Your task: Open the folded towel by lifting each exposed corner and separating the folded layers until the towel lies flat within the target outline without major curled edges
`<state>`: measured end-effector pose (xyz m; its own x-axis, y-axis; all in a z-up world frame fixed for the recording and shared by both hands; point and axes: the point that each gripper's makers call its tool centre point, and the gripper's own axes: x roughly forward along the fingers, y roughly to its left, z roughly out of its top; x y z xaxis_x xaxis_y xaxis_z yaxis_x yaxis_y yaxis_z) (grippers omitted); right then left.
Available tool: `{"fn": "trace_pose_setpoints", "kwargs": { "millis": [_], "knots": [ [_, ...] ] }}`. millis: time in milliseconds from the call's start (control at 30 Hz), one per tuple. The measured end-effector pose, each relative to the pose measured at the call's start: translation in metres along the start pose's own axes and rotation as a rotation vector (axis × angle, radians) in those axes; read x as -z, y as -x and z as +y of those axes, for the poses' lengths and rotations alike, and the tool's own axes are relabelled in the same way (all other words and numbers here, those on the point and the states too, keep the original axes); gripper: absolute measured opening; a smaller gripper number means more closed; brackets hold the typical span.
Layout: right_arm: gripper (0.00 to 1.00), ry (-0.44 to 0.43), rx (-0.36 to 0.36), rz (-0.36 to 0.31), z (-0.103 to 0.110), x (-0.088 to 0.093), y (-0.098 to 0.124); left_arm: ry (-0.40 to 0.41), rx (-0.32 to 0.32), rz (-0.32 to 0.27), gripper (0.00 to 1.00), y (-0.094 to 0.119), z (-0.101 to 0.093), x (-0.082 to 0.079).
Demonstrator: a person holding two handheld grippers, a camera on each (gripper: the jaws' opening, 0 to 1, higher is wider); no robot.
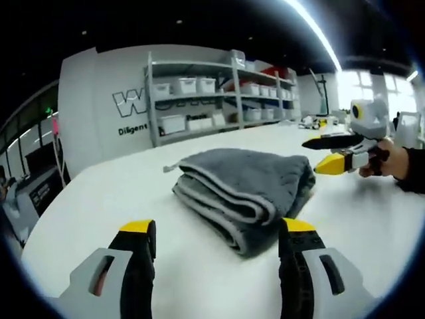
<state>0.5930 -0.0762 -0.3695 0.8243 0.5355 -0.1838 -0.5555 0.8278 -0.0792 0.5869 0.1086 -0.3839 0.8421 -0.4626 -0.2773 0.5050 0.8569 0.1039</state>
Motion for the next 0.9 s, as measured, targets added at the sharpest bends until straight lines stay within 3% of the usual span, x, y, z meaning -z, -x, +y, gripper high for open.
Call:
{"fn": "trace_pose_setpoints", "kwargs": {
  "millis": [267, 467, 600, 800, 900],
  "knots": [
    [0.43, -0.039, -0.054, 0.023, 0.006, 0.007, -0.009, -0.004, 0.034, 0.020, 0.57, -0.006, -0.006, 0.005],
    [0.42, -0.041, -0.084, 0.048, 0.013, 0.012, -0.013, 0.042, 0.055, 0.016, 0.50, -0.007, -0.009, 0.005],
    [0.31, -0.060, -0.103, 0.052, 0.014, 0.010, -0.015, 0.054, 0.078, 0.015, 0.41, -0.008, -0.014, 0.005],
    [0.30, -0.050, -0.119, 0.055, 0.017, 0.011, -0.021, 0.067, 0.076, 0.040, 0.36, -0.010, -0.015, 0.011],
    [0.20, -0.039, -0.134, 0.057, 0.021, 0.011, -0.022, 0.070, 0.089, 0.038, 0.32, -0.009, -0.018, 0.011]
  ]
}}
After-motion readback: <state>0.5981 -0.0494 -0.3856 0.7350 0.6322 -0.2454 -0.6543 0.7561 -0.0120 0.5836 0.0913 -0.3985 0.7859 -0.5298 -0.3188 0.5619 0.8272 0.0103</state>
